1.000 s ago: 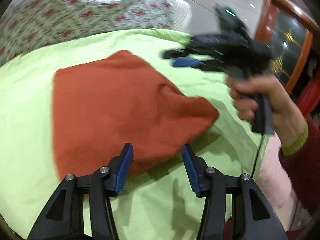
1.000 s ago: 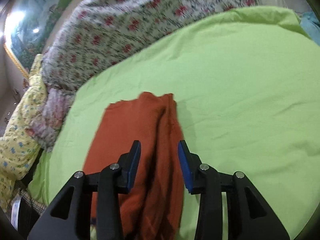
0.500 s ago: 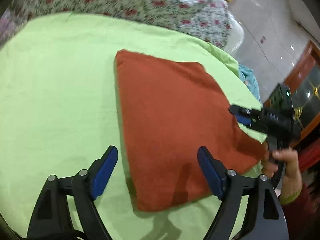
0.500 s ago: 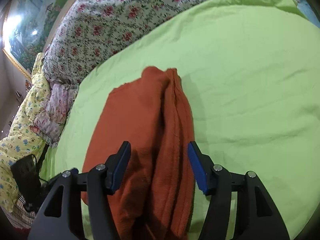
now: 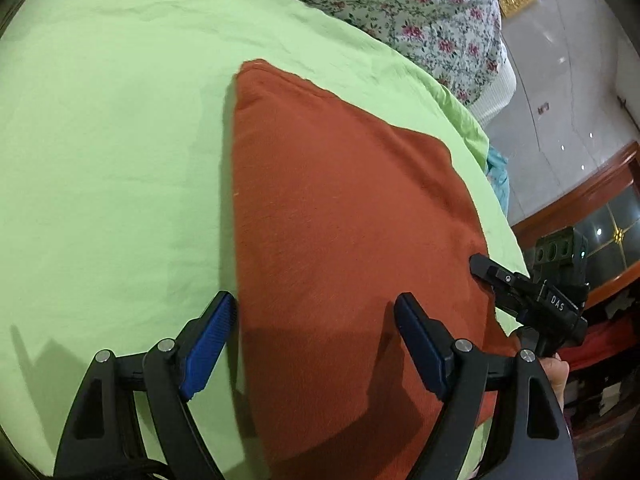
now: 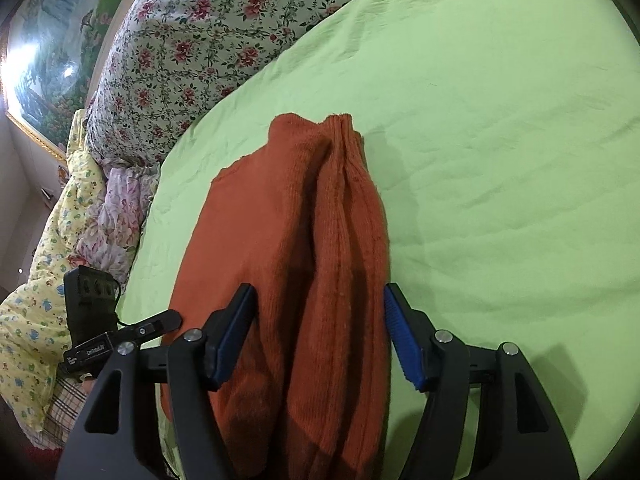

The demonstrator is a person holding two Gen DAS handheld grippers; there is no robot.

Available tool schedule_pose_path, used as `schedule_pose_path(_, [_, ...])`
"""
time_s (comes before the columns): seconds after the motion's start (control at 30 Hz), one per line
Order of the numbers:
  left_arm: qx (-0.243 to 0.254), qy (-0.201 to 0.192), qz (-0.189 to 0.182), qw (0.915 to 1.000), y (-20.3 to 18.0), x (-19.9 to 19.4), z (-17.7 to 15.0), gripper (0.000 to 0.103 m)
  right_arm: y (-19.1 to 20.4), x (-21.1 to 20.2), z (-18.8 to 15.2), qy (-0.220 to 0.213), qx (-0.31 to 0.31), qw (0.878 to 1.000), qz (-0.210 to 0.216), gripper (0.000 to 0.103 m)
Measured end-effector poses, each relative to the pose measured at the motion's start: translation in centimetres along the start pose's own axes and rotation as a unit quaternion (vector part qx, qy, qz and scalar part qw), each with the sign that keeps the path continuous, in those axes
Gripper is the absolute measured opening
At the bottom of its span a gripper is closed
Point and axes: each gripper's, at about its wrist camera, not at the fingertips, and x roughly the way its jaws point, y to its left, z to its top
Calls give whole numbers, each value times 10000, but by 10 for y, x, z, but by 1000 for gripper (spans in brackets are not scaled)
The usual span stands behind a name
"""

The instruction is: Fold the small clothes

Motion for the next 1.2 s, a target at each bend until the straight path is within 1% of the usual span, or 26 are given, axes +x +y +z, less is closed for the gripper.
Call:
schedule_pose_path(0.07, [67,-26,4,10000,-4,4,-1,79,0,4,1,27,8,10000,64,66])
schedule_pose_path(0.1, [110,-57,27,9999,-5,7,-1,76,-1,6,1,58,4,9999,112,66])
schedule_pose_path(0.13, [148,-82,42,9998,-5,9,-1,68,0,9,1,99,-20,9998,155,65])
schedule_pose_path(0.17, [170,-104,52,9998,-7,11,0,62,1,11,1,134,-62,9997,190,56])
schedule_pose_path(0.23, [245,-167,47,9996,-8,9,0,41,3,15,-1,210,-128,9994,235,45])
schedule_pose_path(0.27, [264,-199,19,9995,-8,6,-1,36,4,15,-2,202,-128,9994,251,41])
schedule_pose_path(0.3, [286,-249,-46,9993,-8,0,-1,29,6,14,-3,182,-160,9994,253,39])
schedule_pose_path(0.33, [296,-293,-104,9991,-9,-6,-2,26,9,12,-3,146,-214,9994,228,38])
schedule_pose_path(0.43, [311,-432,-194,9984,-10,-28,-7,24,18,6,-4,40,-268,9993,255,35])
schedule_pose_path(0.53, [409,-733,-122,9964,-9,-66,-22,24,33,4,-8,13,-259,9984,499,34])
schedule_pose_path(0.6, [340,-877,-97,9955,-3,-90,-31,24,48,7,-16,81,-348,9973,642,33])
schedule_pose_path(0.7, [204,-1142,69,9932,14,-130,-52,24,76,20,-32,215,-509,9941,933,33])
schedule_pose_path(0.83, [61,-1484,448,9879,42,-179,-79,24,121,47,-52,409,-797,9863,1384,33])
schedule_pose_path(0.93, [-145,-1657,581,9844,67,-206,-93,24,155,74,-67,607,-996,9803,1593,33])
schedule_pose_path(1.03, [-325,-1727,663,9822,92,-220,-106,24,181,97,-77,766,-1111,9757,1725,33])
schedule_pose_path(1.07, [-362,-1726,686,9819,99,-222,-109,24,185,102,-80,805,-1121,9749,1746,33])
schedule_pose_path(1.13, [-471,-1660,758,9821,113,-220,-116,25,193,115,-87,926,-1146,9732,1765,33])
schedule_pose_path(1.2, [-648,-1572,805,9822,129,-214,-125,27,195,127,-92,1007,-1170,9739,1665,34])
